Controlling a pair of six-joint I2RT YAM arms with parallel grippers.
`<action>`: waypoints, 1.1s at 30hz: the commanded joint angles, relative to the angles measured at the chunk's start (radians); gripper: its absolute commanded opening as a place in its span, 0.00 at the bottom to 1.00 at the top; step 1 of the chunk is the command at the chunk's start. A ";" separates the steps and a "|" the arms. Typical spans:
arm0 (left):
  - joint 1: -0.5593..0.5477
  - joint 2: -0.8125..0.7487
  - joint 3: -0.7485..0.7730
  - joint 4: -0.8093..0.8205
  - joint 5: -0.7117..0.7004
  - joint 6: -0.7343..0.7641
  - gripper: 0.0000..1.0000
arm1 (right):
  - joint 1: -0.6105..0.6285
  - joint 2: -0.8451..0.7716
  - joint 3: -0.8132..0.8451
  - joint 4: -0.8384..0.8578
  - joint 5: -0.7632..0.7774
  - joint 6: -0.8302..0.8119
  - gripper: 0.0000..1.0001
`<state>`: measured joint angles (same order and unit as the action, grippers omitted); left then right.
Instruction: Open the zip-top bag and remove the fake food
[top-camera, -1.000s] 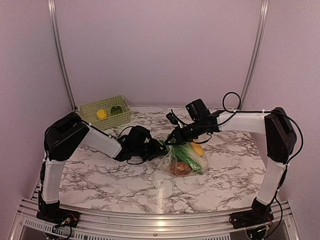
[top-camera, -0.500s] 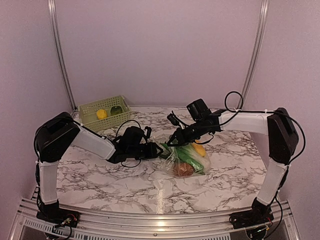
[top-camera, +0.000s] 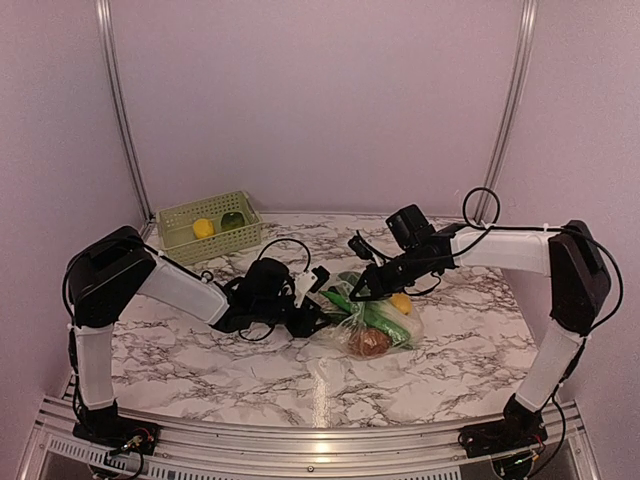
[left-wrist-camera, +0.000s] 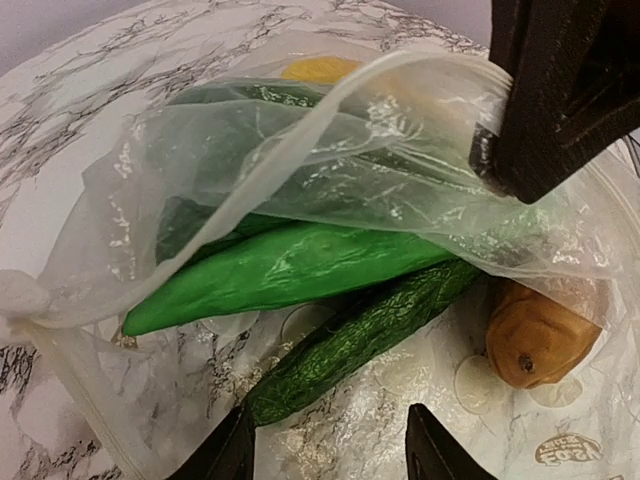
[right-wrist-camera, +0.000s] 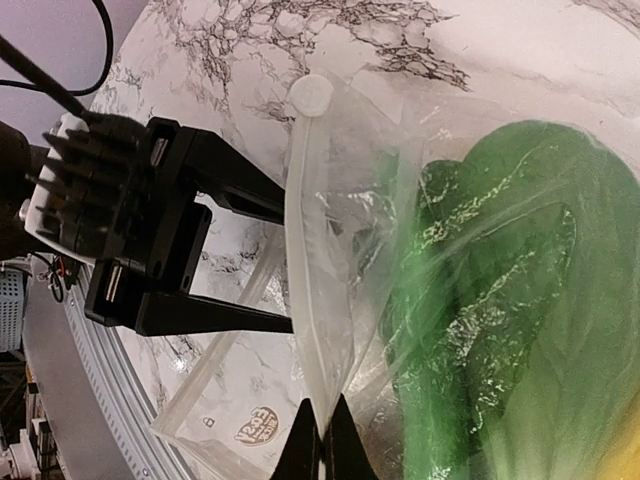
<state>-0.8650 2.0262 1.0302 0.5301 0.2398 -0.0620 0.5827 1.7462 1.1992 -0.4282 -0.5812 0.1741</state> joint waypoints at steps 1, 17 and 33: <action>-0.012 0.012 0.043 -0.061 0.024 0.238 0.55 | -0.011 -0.029 -0.016 -0.033 0.012 -0.018 0.00; -0.034 0.167 0.192 -0.216 0.100 0.390 0.61 | -0.014 -0.041 -0.035 -0.043 0.011 -0.019 0.00; -0.052 -0.034 0.021 -0.235 -0.026 0.392 0.19 | -0.027 -0.024 -0.021 -0.042 0.007 -0.035 0.00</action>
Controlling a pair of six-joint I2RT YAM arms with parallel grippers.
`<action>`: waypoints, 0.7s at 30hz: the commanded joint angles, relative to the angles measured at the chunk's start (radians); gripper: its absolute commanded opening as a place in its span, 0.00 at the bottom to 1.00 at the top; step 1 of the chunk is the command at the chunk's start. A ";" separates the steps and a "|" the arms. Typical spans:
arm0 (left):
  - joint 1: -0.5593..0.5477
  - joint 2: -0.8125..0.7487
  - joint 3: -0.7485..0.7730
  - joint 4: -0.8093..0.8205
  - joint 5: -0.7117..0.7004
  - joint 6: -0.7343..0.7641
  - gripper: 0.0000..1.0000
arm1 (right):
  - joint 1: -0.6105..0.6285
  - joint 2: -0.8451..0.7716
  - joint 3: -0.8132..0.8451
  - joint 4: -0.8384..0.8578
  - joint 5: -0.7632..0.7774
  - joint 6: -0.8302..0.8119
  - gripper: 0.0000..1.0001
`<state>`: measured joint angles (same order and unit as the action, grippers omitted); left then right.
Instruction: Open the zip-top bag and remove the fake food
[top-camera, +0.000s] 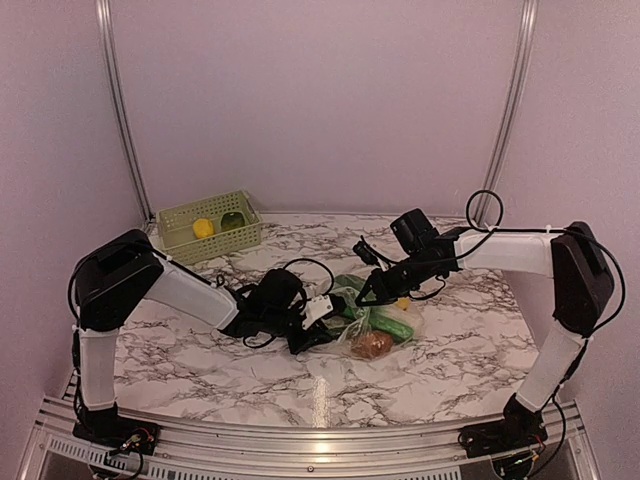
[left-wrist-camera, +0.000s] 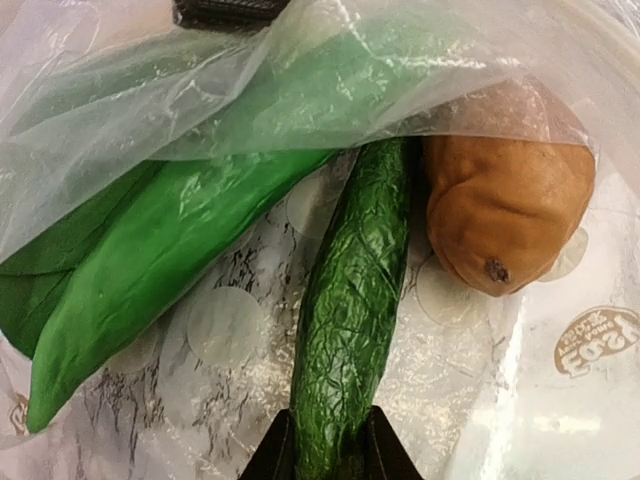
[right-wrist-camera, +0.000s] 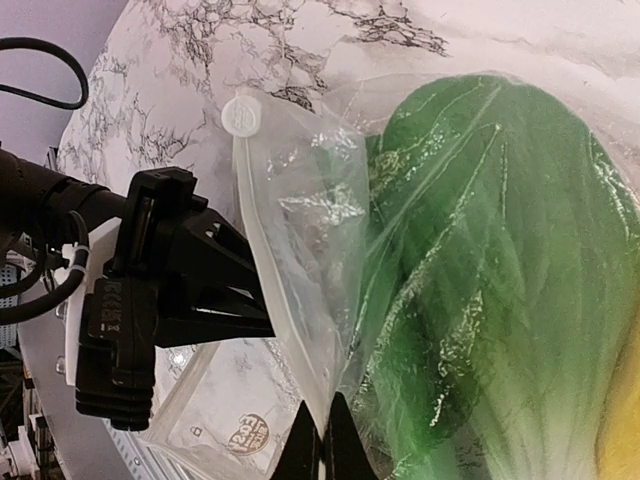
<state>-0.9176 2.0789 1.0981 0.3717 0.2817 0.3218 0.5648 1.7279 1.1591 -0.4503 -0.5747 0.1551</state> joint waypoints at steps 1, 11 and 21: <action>0.000 -0.109 -0.051 -0.103 -0.084 0.014 0.17 | -0.009 -0.005 0.018 -0.018 0.001 -0.016 0.00; 0.000 -0.265 -0.092 -0.305 -0.228 0.068 0.08 | -0.009 -0.008 0.010 0.005 0.007 -0.005 0.00; 0.000 -0.442 -0.142 -0.537 -0.300 0.087 0.07 | -0.009 -0.013 0.007 0.040 0.013 0.028 0.00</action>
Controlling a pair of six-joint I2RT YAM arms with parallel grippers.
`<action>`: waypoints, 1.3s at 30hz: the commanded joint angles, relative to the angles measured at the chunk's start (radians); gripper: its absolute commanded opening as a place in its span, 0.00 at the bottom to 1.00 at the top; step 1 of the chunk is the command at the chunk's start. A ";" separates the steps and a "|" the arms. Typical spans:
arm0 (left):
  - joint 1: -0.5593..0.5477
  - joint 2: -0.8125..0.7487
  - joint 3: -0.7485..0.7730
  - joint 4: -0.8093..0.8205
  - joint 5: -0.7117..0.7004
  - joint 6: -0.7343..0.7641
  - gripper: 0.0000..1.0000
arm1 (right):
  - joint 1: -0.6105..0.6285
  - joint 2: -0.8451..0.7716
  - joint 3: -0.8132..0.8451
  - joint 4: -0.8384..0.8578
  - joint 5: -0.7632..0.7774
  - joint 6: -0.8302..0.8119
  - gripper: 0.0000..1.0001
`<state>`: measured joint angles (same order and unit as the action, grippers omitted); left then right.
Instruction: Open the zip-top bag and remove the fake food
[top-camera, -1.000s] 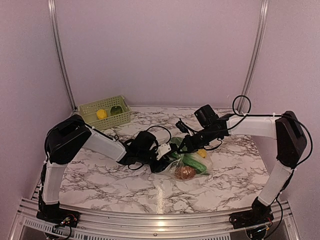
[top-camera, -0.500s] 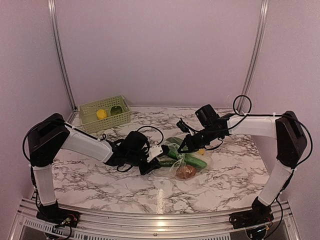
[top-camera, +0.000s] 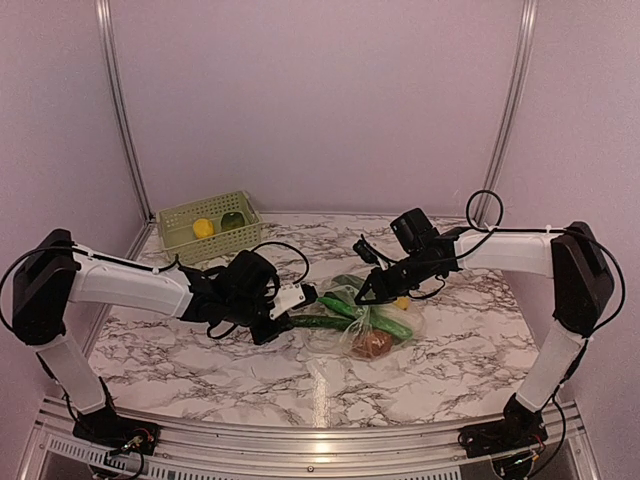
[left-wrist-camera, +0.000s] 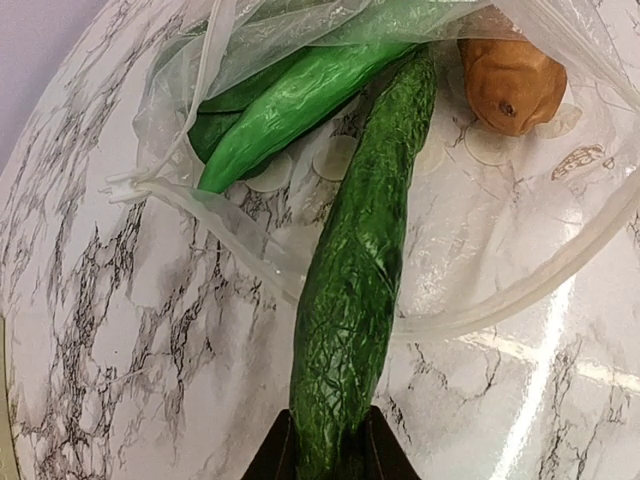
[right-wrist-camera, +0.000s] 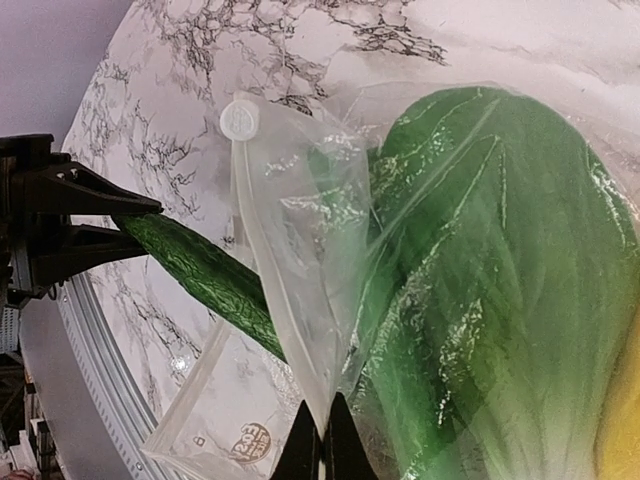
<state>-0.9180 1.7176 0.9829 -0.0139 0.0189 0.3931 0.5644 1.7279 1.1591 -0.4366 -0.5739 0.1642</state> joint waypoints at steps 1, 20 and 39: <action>0.000 -0.102 -0.033 -0.171 -0.043 0.018 0.07 | -0.009 -0.013 0.007 0.028 0.013 0.020 0.00; 0.301 -0.502 -0.066 -0.339 -0.142 -0.067 0.06 | -0.009 -0.013 -0.011 0.039 0.011 0.024 0.00; 0.719 0.083 0.542 -0.429 -0.216 -0.023 0.06 | -0.010 0.057 0.108 -0.020 -0.019 -0.016 0.00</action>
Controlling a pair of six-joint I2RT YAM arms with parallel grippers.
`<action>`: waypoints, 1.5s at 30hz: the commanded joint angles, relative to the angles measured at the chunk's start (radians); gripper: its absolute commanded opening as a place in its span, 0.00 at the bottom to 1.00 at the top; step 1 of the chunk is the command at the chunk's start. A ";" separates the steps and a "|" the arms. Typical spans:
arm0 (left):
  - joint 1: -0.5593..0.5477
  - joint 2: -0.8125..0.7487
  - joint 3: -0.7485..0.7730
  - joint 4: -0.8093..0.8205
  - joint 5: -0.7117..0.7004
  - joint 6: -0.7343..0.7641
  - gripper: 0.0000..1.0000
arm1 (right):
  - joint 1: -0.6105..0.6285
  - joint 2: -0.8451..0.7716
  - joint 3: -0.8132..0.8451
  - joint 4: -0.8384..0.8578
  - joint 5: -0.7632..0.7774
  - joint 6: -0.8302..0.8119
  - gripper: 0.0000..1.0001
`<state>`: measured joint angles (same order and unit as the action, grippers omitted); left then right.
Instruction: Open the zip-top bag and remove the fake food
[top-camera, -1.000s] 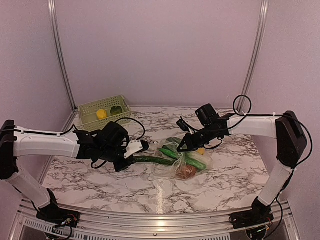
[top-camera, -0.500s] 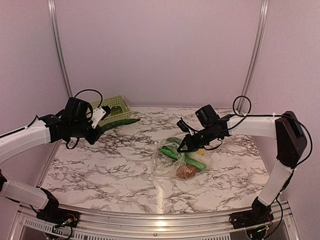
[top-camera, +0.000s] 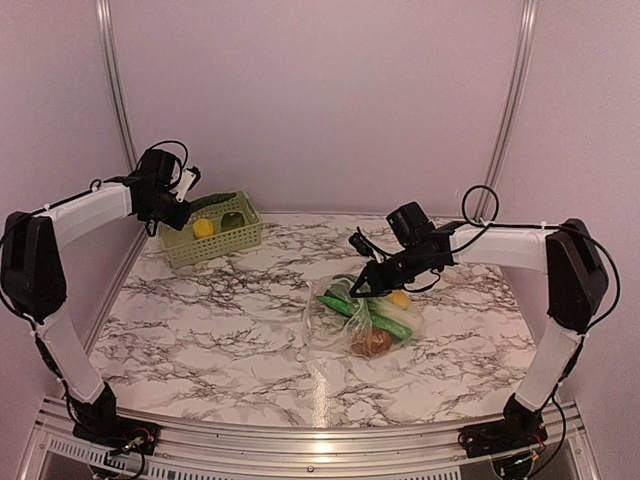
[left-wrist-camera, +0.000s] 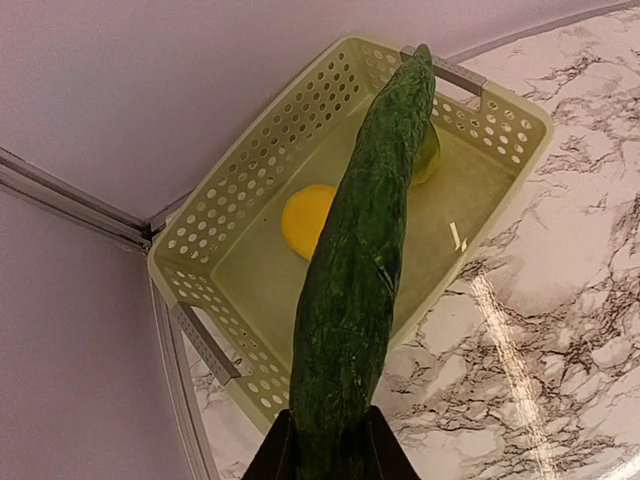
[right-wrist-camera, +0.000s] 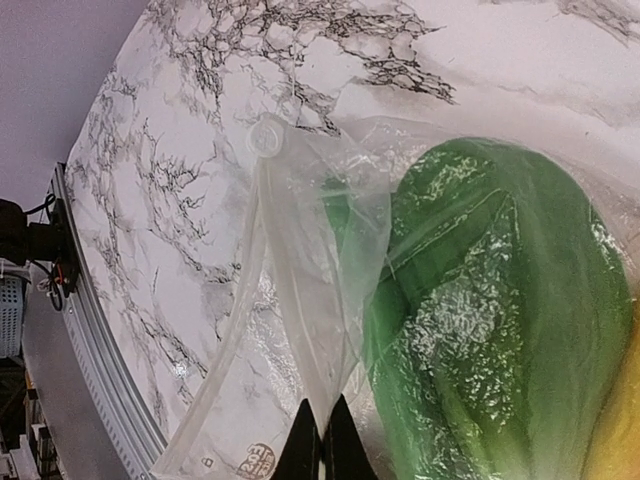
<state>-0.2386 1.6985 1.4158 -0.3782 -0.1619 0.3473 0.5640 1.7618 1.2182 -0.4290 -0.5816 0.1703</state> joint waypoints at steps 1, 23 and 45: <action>0.048 0.134 0.139 -0.066 -0.035 0.030 0.06 | -0.009 0.025 0.052 -0.029 -0.013 -0.024 0.00; 0.096 0.422 0.358 -0.087 -0.087 -0.030 0.50 | -0.009 0.056 0.080 -0.023 -0.040 -0.032 0.00; -0.037 -0.208 -0.232 0.223 0.363 -0.442 0.72 | -0.009 0.010 0.062 0.006 -0.033 0.012 0.00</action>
<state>-0.1986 1.5780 1.3125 -0.2497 0.0593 0.0437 0.5640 1.8027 1.2655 -0.4511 -0.6159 0.1604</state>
